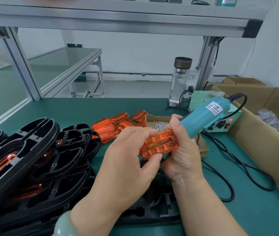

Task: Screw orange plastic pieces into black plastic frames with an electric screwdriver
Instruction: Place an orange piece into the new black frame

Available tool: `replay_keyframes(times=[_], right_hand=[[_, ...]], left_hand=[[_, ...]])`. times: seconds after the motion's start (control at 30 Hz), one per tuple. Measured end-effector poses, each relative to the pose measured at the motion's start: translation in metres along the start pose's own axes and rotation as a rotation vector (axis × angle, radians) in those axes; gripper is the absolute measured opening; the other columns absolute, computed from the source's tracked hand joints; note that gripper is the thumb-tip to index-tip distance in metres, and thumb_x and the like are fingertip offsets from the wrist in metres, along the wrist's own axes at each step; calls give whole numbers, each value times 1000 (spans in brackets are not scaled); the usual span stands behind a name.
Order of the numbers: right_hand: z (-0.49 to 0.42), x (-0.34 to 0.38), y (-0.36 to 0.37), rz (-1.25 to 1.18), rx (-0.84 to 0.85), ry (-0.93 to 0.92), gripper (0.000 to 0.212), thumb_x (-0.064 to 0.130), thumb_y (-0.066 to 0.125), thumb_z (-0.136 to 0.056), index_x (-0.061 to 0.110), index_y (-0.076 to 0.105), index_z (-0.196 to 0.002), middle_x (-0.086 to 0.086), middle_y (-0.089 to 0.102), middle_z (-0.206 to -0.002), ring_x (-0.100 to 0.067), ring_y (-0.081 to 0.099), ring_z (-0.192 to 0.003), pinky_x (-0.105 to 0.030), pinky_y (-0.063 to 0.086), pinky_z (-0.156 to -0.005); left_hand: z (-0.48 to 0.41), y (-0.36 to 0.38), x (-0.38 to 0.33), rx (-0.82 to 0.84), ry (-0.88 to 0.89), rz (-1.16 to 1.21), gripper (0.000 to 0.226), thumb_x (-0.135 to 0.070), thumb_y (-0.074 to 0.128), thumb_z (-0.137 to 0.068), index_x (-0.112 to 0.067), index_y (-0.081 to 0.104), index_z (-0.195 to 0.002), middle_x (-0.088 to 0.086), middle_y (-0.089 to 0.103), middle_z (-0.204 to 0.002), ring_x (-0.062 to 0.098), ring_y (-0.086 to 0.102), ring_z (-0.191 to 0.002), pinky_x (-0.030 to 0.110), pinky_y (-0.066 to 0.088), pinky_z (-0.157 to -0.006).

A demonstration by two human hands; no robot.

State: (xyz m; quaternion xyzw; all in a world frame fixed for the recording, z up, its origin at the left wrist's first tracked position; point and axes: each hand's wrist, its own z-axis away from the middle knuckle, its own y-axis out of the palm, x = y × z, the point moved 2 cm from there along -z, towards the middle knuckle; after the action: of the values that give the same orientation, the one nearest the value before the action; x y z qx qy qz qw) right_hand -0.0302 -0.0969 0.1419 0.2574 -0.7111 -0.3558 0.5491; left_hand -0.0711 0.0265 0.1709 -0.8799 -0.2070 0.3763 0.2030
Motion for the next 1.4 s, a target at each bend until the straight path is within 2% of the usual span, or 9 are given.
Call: replay_keyframes(times=[0.23, 0.37, 0.5, 0.63, 0.77, 0.87, 1.03, 1.17, 1.4], right_hand=[[0, 0, 0, 15, 6, -4, 21, 12, 67, -75, 16, 60, -94, 6, 57, -64, -7, 58, -53, -24, 53, -54], [-4, 1, -2, 60, -31, -17, 9, 16, 69, -72, 20, 65, -79, 4, 49, -56, -8, 48, -45, -21, 45, -47], [-9, 4, -8, 86, -107, -38, 11, 19, 70, -78, 21, 60, -80, 4, 48, -57, -8, 45, -44, -21, 41, -48], [-13, 7, -14, 41, -170, -62, 13, 15, 62, -91, 21, 56, -81, 5, 48, -58, -8, 46, -44, -20, 41, -49], [-15, 9, -16, 17, -188, -82, 12, 15, 62, -91, 21, 54, -84, 6, 48, -58, -8, 46, -45, -19, 42, -50], [-15, 9, -16, 9, -195, -83, 12, 15, 63, -90, 21, 53, -85, 6, 48, -58, -8, 46, -45, -20, 42, -50], [-14, 8, -17, 39, -209, -69, 13, 16, 63, -91, 21, 55, -83, 6, 48, -59, -9, 45, -46, -22, 40, -52], [-14, 7, -15, 44, -216, -63, 13, 16, 63, -91, 21, 56, -82, 5, 48, -59, -9, 45, -46, -21, 41, -51], [-14, 8, -15, 26, -229, -56, 13, 16, 63, -92, 21, 54, -85, 6, 48, -58, -9, 46, -45, -21, 42, -50]], left_hand=[[-2, -10, -7, 72, 24, -130, 37, -30, 67, -74, -25, 66, -111, -17, 63, -100, 0, 58, -95, 17, 45, -85], [0, -24, -7, 107, -6, -232, 28, -33, 64, -74, -25, 71, -100, -18, 66, -98, 5, 58, -93, 13, 43, -84], [3, -40, -2, 235, -18, -361, 14, -30, 58, -84, -32, 70, -91, -23, 61, -85, 7, 52, -84, 19, 40, -82], [16, -40, 10, 487, -57, -506, 25, -44, 38, -95, -44, 53, -115, -26, 50, -105, 4, 34, -102, 18, 27, -97], [30, -19, 15, 664, -95, -619, 30, -37, 33, -99, -40, 47, -126, -21, 47, -117, 9, 28, -103, 20, 29, -95], [39, -6, 20, 663, -137, -674, 30, -26, 36, -98, -36, 47, -124, -16, 50, -109, 14, 28, -99, 26, 35, -90], [44, -1, 27, 697, -223, -745, 37, -16, 41, -94, -38, 49, -121, -9, 48, -103, 17, 25, -90, 28, 26, -73], [45, -1, 27, 707, -226, -738, 41, -10, 41, -91, -36, 52, -121, -7, 47, -112, 18, 31, -99, 28, 28, -73], [42, -4, 28, 659, -207, -734, 29, -19, 42, -95, -34, 51, -118, -9, 49, -111, 14, 29, -85, 27, 41, -80]])
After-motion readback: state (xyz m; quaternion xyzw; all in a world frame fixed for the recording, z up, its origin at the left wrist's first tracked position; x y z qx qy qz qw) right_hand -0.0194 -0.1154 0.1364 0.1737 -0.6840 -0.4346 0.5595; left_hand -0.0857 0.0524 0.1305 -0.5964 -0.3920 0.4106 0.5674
